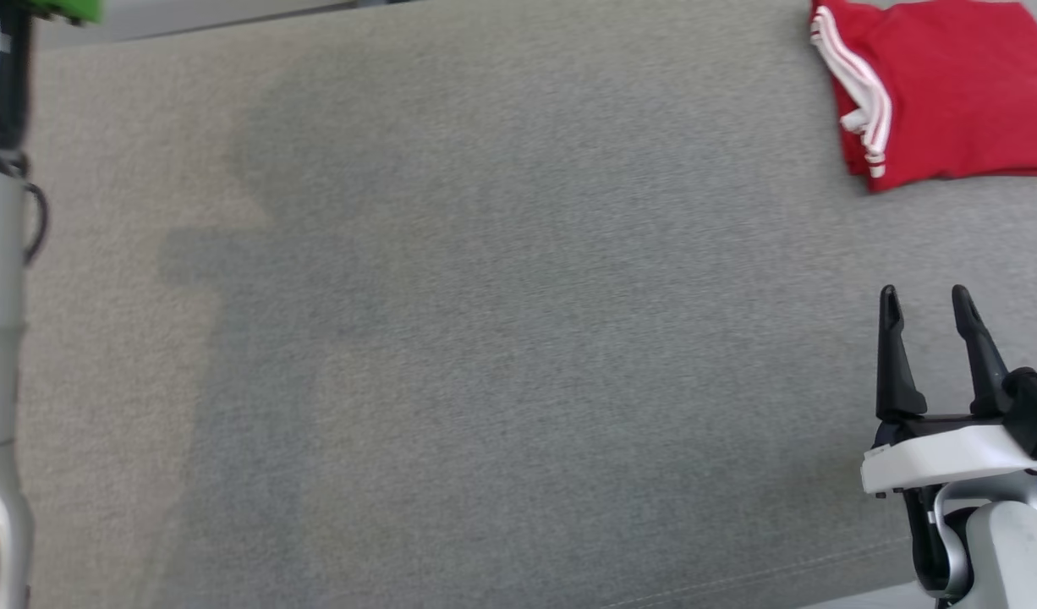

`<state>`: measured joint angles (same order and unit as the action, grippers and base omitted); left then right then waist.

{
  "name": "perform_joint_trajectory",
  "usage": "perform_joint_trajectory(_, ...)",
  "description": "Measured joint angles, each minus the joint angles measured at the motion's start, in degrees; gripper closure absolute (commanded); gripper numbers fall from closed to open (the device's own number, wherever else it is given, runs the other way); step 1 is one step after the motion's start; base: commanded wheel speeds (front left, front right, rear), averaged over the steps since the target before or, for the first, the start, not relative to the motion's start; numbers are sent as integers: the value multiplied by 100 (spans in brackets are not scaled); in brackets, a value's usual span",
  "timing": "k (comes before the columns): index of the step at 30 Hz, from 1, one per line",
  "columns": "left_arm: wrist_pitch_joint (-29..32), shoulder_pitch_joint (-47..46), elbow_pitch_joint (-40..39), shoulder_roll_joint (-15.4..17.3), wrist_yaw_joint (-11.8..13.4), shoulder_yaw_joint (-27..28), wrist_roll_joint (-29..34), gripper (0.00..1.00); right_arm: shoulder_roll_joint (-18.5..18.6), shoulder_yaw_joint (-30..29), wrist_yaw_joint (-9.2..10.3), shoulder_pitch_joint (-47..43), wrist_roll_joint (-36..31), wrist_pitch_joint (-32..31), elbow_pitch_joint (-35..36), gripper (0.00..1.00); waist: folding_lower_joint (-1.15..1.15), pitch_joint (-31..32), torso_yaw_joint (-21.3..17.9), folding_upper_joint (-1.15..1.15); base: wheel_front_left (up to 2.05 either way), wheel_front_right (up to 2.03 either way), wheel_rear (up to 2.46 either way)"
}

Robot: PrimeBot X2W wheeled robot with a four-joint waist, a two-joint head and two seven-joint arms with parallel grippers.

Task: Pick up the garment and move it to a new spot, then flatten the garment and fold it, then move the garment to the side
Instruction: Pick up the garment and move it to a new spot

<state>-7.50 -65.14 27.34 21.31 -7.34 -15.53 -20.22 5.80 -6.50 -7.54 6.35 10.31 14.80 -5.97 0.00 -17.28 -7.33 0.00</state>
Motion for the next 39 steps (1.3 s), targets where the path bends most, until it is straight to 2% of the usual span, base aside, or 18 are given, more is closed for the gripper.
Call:
perform_joint_trajectory(5, 225, 335, -522, -327, -2, -314, -89, 100, -97, 49, 1, -27, 31, 19, -52, 0, 0, 223, -364, 0, 0, 0, 0)
perform_joint_trajectory(12, 342, 1096, -678, -820, 32, -842, -126, 100, -197, 147, 1, -41, 77, 19, -45, 0, 0, 436, -717, 0, 0, 0, 0)
perform_joint_trajectory(20, 110, 2159, -300, -1315, 140, -1137, -376, 100, -259, 348, 1, -12, 180, 19, -82, 0, 0, 457, -844, 0, 0, 0, 0)
perform_joint_trajectory(29, -294, 3052, 623, -1692, 190, -1608, -481, 100, -281, 542, 1, 79, 230, 19, -163, 0, 0, 365, -872, 0, 0, 0, 0)
perform_joint_trajectory(30, -325, 3112, 725, -1717, 190, -1660, -478, 64, -282, 567, 1, 92, 232, 19, -177, 0, 0, 364, -870, 0, 0, 0, 0)
perform_joint_trajectory(31, -360, 3178, 858, -1741, 190, -1739, -478, 16, -286, 599, 1, 105, 238, 19, -189, 0, 0, 366, -869, 0, 0, 0, 0)
perform_joint_trajectory(32, -389, 3225, 988, -1753, 190, -1812, -471, 0, -288, 626, 1, 114, 238, 19, -201, 0, 0, 368, -869, 0, 0, 0, 0)
perform_joint_trajectory(39, -691, 3149, 1111, -1828, 259, -1930, -485, 0, -290, 677, 1, 116, 238, 19, -264, 0, 0, 501, -763, 0, 0, 0, 0)
